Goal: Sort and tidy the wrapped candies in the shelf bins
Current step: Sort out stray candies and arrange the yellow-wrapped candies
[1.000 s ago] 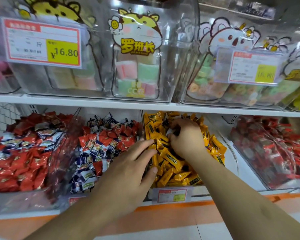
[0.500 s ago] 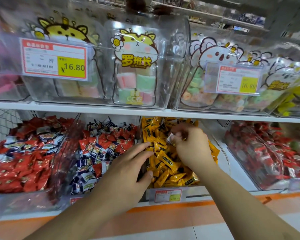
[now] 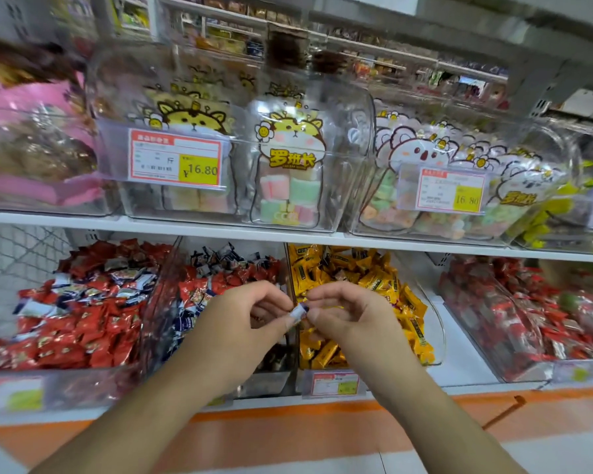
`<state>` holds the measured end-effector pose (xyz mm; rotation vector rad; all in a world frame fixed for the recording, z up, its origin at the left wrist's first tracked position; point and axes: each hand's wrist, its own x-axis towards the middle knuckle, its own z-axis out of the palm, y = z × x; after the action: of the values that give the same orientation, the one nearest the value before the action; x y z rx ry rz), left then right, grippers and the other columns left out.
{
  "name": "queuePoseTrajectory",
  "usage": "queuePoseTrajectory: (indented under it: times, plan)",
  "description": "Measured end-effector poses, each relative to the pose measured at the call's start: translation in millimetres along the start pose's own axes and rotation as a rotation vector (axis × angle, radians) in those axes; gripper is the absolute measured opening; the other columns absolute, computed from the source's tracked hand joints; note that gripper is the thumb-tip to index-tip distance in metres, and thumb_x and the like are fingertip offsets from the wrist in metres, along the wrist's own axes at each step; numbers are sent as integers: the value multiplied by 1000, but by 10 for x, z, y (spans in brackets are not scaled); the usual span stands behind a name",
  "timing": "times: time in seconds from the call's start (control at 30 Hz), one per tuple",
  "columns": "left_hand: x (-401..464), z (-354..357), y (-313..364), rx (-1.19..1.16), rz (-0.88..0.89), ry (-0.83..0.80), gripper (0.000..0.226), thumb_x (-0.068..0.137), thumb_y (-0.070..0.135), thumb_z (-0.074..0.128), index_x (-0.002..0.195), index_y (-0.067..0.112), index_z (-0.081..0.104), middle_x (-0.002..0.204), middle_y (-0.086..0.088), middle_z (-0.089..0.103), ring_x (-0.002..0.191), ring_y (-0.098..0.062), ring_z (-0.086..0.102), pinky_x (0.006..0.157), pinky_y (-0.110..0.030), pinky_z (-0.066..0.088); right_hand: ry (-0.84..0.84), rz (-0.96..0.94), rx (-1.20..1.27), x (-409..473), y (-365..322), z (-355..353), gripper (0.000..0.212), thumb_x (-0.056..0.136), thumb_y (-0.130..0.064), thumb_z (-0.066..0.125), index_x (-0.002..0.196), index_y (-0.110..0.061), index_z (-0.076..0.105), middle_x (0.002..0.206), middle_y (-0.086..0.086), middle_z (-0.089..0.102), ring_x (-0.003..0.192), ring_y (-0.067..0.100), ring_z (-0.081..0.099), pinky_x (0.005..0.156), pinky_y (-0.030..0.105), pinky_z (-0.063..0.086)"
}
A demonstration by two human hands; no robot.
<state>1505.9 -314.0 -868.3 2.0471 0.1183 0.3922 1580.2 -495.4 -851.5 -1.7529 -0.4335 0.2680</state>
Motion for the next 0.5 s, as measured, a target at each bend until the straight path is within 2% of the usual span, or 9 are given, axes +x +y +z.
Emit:
queuePoseTrajectory:
  times: [0.07,0.13,0.17,0.23,0.37,0.47,0.5]
  plan:
    - [-4,-56,-46,115,3,60,14,90,25,79,91,36,70,87,18,68,86,-1,65,74,-21,56,56,-16,-103,23,59,-1,18,92,-2,72,99,-19,74,90,9,74,81,29,73,75,44,64]
    - [-2,-106,-96,298,7,83,17,91,25,76,95,37,65,100,24,61,96,4,57,78,-8,44,106,-18,-180,48,144,-37,21,94,-2,68,98,-22,73,87,6,74,80,25,72,75,44,63]
    - [-4,-112,-121,374,11,78,17,91,26,74,99,38,64,108,27,56,105,5,51,84,-6,36,122,-12,-214,56,185,-67,23,94,-2,66,96,-24,72,85,4,73,80,24,71,74,42,63]
    - [8,-77,-154,427,34,59,18,94,27,69,108,37,63,118,29,52,119,3,44,98,-11,30,145,-10,-290,74,252,-138,27,94,1,61,95,-25,72,82,0,73,79,19,69,70,36,62]
    - [73,97,-129,422,127,-49,31,101,35,58,132,42,58,139,34,44,131,8,38,114,-21,32,177,-41,-469,141,342,-271,25,97,-5,60,97,-27,69,85,-9,71,79,1,66,63,17,56]
    - [114,300,-161,484,148,-202,53,105,52,42,156,45,30,163,33,12,152,6,6,126,-31,16,229,-93,-626,299,352,-337,18,99,-13,59,102,-28,68,90,-14,70,73,2,62,57,12,46]
    - [118,364,-191,519,146,-235,59,105,56,37,160,44,19,166,32,2,153,6,-6,128,-32,10,241,-122,-690,382,347,-351,18,98,-15,59,106,-28,69,96,-13,70,75,2,61,62,11,43]
